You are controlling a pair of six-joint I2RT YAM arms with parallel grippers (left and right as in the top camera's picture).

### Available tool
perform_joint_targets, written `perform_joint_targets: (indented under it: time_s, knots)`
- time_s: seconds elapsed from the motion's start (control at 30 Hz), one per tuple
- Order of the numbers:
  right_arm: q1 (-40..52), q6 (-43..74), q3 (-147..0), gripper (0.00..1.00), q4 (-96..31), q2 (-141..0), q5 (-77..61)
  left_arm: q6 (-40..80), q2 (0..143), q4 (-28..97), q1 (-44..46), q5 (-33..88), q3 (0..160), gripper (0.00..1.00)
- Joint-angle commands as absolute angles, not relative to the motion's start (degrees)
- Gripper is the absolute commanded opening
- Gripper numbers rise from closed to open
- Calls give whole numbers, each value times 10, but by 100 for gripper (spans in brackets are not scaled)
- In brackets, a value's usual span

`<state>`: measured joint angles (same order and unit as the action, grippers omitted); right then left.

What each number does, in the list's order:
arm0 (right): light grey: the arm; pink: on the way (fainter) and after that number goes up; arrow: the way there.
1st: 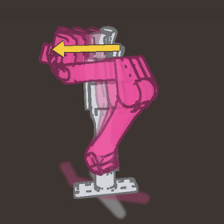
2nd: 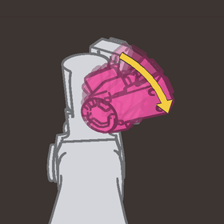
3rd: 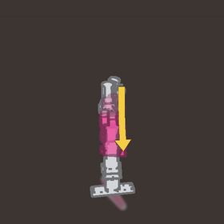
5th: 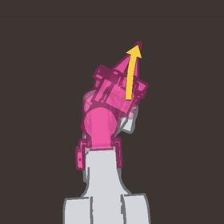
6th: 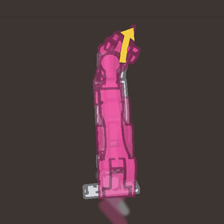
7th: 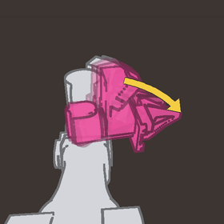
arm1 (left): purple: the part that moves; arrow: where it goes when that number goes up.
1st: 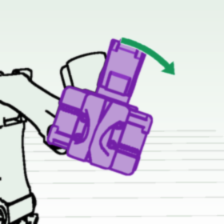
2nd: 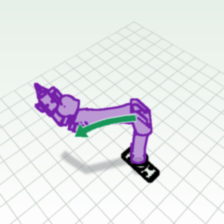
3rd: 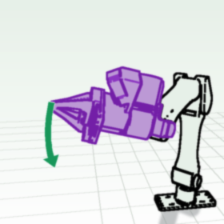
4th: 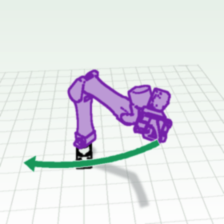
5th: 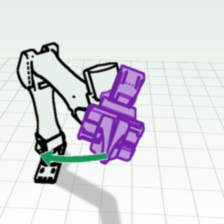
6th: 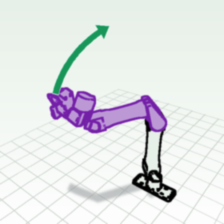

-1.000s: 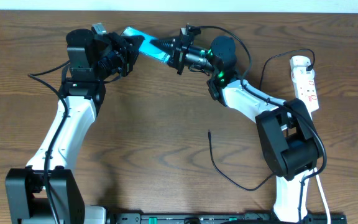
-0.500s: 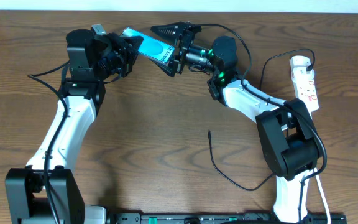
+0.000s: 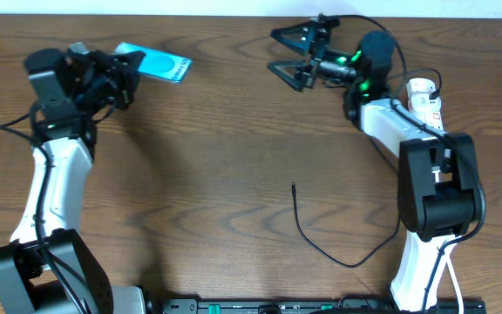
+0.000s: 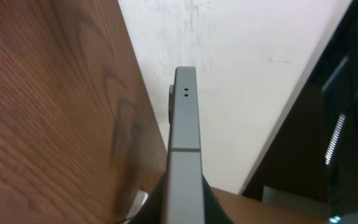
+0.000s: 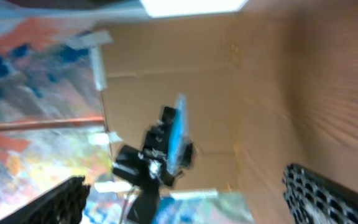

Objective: Plug charger to phone and switch on socket
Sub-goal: 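Open the right gripper and pull it away from the phone, then move the right gripper down to the black cable's loose end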

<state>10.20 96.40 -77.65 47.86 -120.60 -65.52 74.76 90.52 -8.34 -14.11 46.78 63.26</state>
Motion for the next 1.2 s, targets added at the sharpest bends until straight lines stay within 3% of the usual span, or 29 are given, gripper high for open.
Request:
perform_joint_targets:
  time_s: [0.0,0.17,0.23,0.5,0.73,0.93,1.17]
  knots:
    - [90,851,-782,99,419,-1204,-739,719,896,-89,-167,585,636,7]
    - [96,733,-782,99,265,-1204,-744,688,896,-89,-175,631,636,7]
    - [103,649,-782,99,145,-1204,-722,684,896,-89,-174,641,636,7]
    - [107,439,-783,99,-150,-1196,-547,651,896,-88,-175,654,636,7]
    - [104,382,-783,99,-272,-1149,-415,636,896,-84,-175,654,636,8]
    - [108,331,-783,99,-423,-1040,-210,600,896,-48,-174,654,636,7]
    - [143,248,-783,97,-570,-993,-123,550,899,-22,-144,656,636,7]
